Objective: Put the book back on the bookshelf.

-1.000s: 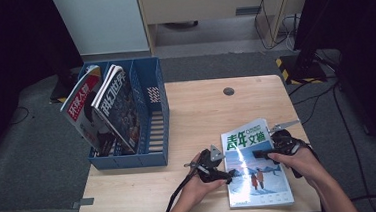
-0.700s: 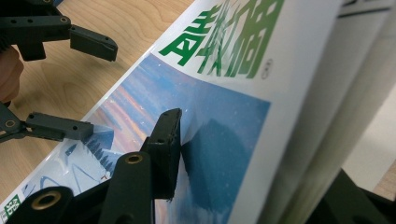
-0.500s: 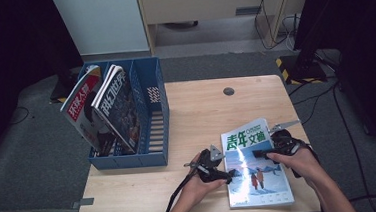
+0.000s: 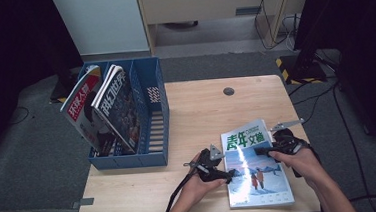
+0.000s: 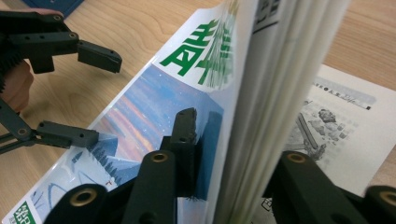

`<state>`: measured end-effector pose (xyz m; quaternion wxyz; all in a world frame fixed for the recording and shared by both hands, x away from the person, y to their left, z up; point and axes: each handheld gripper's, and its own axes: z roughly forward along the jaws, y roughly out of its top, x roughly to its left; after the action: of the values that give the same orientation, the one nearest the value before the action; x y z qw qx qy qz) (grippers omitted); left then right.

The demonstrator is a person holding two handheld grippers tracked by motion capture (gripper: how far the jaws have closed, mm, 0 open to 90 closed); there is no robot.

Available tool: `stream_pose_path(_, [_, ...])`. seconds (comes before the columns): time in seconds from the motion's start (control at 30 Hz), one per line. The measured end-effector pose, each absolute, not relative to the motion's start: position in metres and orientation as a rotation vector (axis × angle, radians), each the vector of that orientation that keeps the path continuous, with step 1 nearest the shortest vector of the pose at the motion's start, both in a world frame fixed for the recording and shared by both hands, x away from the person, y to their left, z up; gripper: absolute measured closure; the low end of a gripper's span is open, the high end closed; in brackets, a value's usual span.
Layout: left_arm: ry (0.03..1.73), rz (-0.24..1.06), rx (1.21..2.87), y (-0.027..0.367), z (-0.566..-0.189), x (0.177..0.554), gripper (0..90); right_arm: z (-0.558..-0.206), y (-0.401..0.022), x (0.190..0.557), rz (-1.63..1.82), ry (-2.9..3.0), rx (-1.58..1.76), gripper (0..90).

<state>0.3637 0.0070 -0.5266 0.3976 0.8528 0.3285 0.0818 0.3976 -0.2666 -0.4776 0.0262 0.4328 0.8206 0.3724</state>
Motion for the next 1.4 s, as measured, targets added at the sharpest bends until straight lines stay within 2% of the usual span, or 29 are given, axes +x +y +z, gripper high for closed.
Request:
stream_pose_path(0.83, [0.849, 0.200, 2.196, 0.018, -0.521, 0.373, 12.6, -0.460, -0.257, 0.398, 1.256, 2.474, 1.302, 78.4])
stream_pose_path(1.4, [0.889, 0.180, 2.129, 0.027, -0.511, 0.378, 12.9, -0.441, -0.244, 0.402, 1.237, 2.469, 1.238, 80.0])
